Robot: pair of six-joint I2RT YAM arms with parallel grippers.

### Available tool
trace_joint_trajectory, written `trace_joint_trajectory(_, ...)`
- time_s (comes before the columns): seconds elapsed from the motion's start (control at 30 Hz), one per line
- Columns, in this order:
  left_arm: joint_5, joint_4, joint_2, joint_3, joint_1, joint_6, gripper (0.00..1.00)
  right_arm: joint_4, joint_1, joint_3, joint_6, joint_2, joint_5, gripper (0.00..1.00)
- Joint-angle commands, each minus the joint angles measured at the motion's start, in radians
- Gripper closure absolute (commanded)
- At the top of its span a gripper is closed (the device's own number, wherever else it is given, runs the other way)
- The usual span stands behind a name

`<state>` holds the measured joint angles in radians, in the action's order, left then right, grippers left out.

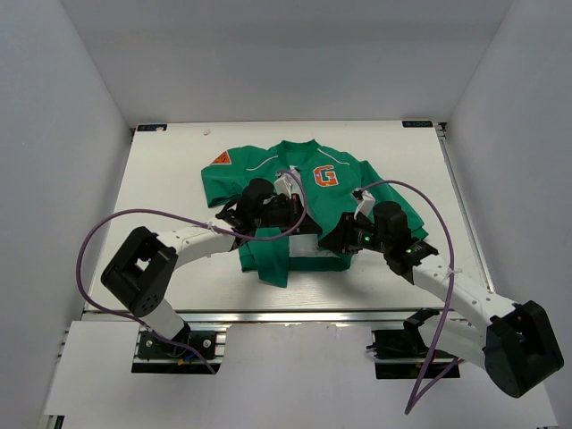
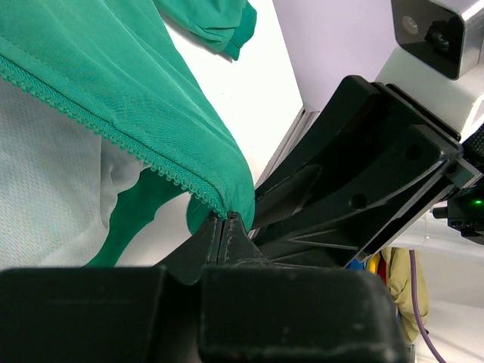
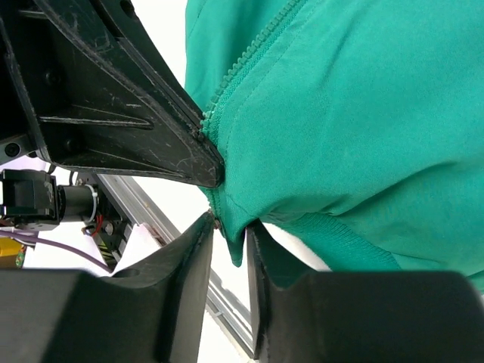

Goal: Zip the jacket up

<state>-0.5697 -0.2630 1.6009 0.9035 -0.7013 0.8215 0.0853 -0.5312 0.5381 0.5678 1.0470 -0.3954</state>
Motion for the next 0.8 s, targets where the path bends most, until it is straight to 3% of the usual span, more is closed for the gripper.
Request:
trace_joint_trajectory(0.0,-0.012,-0.022,-0.05,-0.012,0.003,0.004,1.0,0.042,0.002,0.01,-0.016,0.005,-0.014,0.71)
trace_joint_trajectory(0.27,-0.019,-0.025,-0.042,-0.012,0.002,0.005,1.0,0.071,0.002,0.006,-0.025,-0.012,-0.026,0.99)
trace_joint_trajectory(0.47,-0.01,0.037,-0.041,0.006,0.002,-0.008,0.99,0.064,0.002,0.011,-0.036,-0.008,-0.051,1.0)
trace_joint_trajectory(0.5,-0.003,0.068,-0.042,0.024,0.002,-0.031,0.77,0.057,0.002,0.013,-0.037,-0.01,-0.049,1.0)
trace_joint_trajectory(0.57,0.048,0.181,-0.055,0.032,0.002,-0.051,0.52,0.038,0.003,0.017,-0.039,-0.021,-0.043,1.0)
trace_joint_trajectory(0.6,0.077,0.227,-0.065,0.032,0.002,-0.073,0.34,0.025,0.004,0.019,-0.042,-0.027,-0.027,1.0)
trace_joint_trajectory(0.77,0.285,0.589,-0.195,0.009,0.002,-0.12,0.06,-0.074,0.007,0.022,-0.055,-0.059,0.044,1.0)
